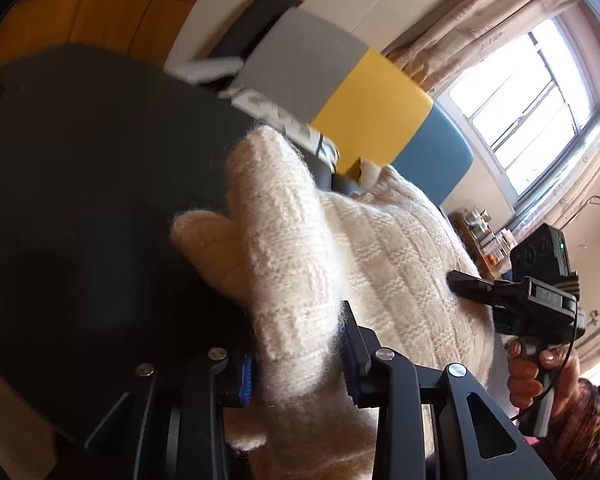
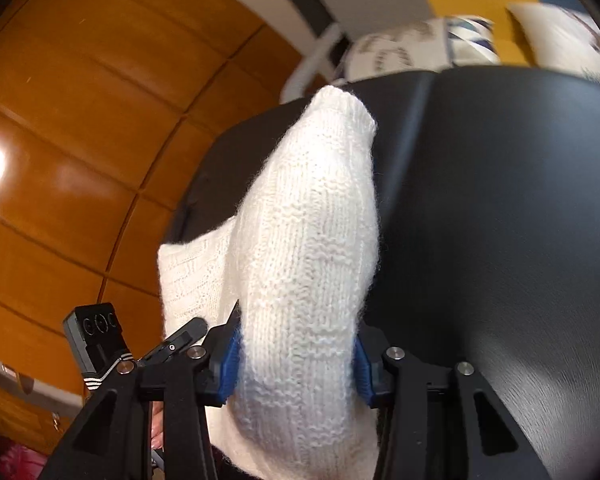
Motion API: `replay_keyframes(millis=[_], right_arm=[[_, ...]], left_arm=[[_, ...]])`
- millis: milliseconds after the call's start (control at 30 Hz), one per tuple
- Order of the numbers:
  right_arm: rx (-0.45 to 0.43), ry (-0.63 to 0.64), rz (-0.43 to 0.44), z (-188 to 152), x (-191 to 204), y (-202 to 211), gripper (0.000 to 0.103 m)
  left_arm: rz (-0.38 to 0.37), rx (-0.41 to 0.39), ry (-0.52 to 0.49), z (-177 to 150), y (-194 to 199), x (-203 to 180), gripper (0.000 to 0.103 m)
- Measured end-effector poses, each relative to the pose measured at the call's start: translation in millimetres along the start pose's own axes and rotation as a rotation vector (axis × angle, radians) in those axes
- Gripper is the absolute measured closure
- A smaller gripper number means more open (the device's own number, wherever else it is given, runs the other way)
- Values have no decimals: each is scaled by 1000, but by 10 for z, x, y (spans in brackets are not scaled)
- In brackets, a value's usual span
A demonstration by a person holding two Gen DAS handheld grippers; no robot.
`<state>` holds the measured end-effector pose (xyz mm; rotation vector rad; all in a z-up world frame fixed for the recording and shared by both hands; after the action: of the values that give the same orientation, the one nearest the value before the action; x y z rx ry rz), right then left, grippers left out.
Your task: Fold clothes
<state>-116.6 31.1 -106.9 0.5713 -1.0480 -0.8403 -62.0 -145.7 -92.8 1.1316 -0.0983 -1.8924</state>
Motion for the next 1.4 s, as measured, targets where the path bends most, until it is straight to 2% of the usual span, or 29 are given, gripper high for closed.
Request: replay_keyframes(millis=[233, 433, 533, 633, 900, 1100, 1267, 1400], right_arm=[[-1, 91, 75, 494, 673, -274, 58], [-47, 233, 132, 984, 1338, -731, 58], [-55, 277, 159, 1104, 1604, -1032, 57], [-31, 298, 158, 1166, 1766, -1317, 58], [-11, 315, 145, 1441, 1912, -1798, 58], [11, 301, 135, 1574, 1869, -2157, 58], [25, 274, 114, 1581, 1758, -2403, 58], [33, 264, 99, 1524, 1665, -2467, 57]], left_arm=[[91, -128, -37, 491, 443, 141, 69], [225, -217, 5, 954, 720, 659, 69], [294, -249, 29, 1121, 800, 917, 69], [321, -261, 51, 1221, 778, 1135, 69], [365, -282, 115, 1461, 668, 1709, 69], [413, -293, 139, 1615, 662, 2108, 69], [460, -284, 161, 1583, 547, 2372, 69], [466, -287, 139, 1515, 527, 2500, 68]])
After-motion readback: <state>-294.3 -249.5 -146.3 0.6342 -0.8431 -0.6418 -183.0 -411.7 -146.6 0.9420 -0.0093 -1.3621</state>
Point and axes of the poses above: each gripper's, at about its wrist camera, not at the fingertips, and y roughly against the way its jaws point, x to its left, z to its top, the point moved 10 cm from there along -y, roughly the way its jaws point, and after that the axes turned 12 degrees about -z, right-handed, at the moved point
